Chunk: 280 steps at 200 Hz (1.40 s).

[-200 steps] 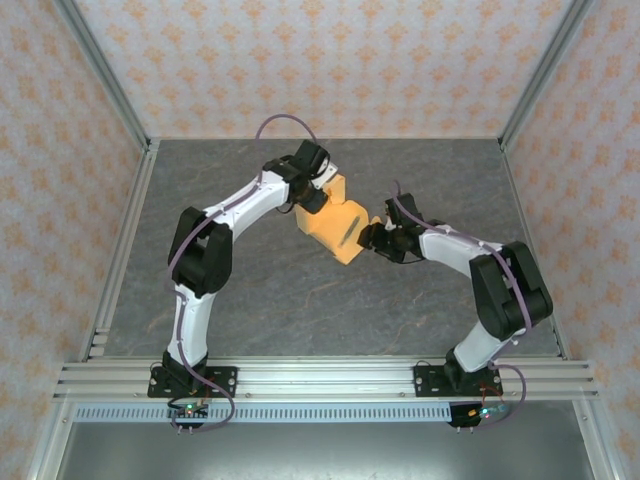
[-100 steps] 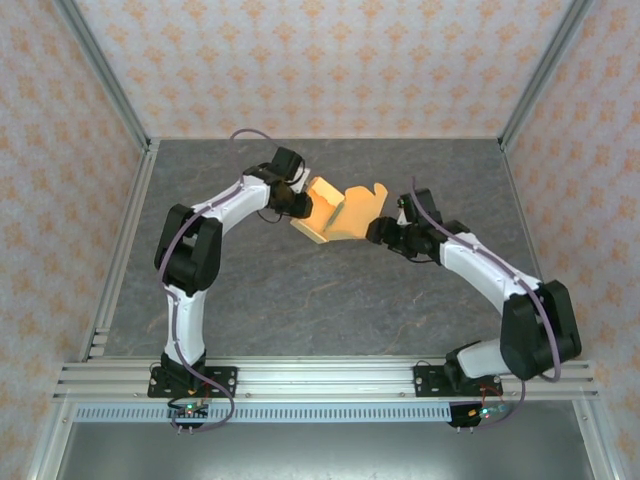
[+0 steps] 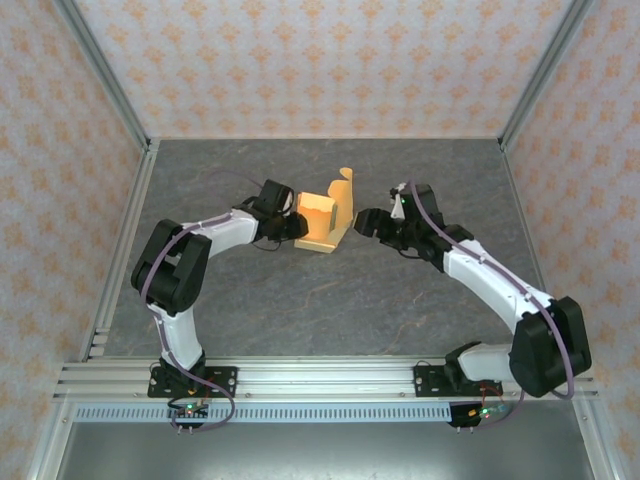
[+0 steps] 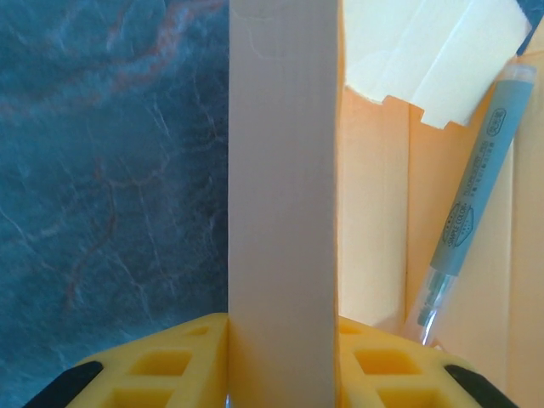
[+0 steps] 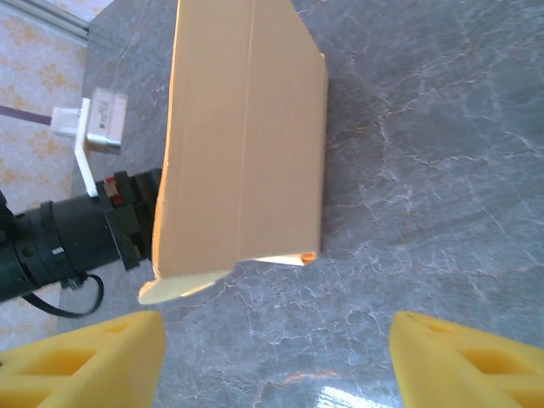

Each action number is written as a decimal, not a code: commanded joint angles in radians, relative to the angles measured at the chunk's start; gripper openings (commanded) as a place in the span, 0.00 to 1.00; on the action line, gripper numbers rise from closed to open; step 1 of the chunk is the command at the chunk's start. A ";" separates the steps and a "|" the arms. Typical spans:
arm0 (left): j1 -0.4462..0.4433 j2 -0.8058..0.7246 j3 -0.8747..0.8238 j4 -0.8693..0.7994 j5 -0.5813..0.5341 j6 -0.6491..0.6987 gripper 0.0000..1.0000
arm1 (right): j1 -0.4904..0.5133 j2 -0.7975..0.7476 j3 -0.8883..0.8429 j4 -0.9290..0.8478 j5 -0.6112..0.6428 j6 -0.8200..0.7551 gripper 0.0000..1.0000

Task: Fold the paper box

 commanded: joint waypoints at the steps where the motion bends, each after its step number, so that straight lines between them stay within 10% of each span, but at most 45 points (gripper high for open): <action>1: -0.034 -0.034 -0.038 0.119 -0.019 -0.093 0.31 | 0.003 0.043 0.074 0.051 0.019 0.004 0.70; 63: -0.067 -0.018 -0.043 0.131 -0.037 -0.106 0.31 | 0.025 0.197 0.293 -0.126 0.176 -0.110 0.62; 196: -0.097 -0.031 -0.071 0.183 -0.015 -0.151 0.37 | 0.139 0.338 0.499 -0.371 0.567 -0.313 0.13; 280: -0.100 -0.145 -0.137 0.178 -0.008 -0.042 0.67 | 0.140 0.335 0.548 -0.465 0.546 -0.571 0.03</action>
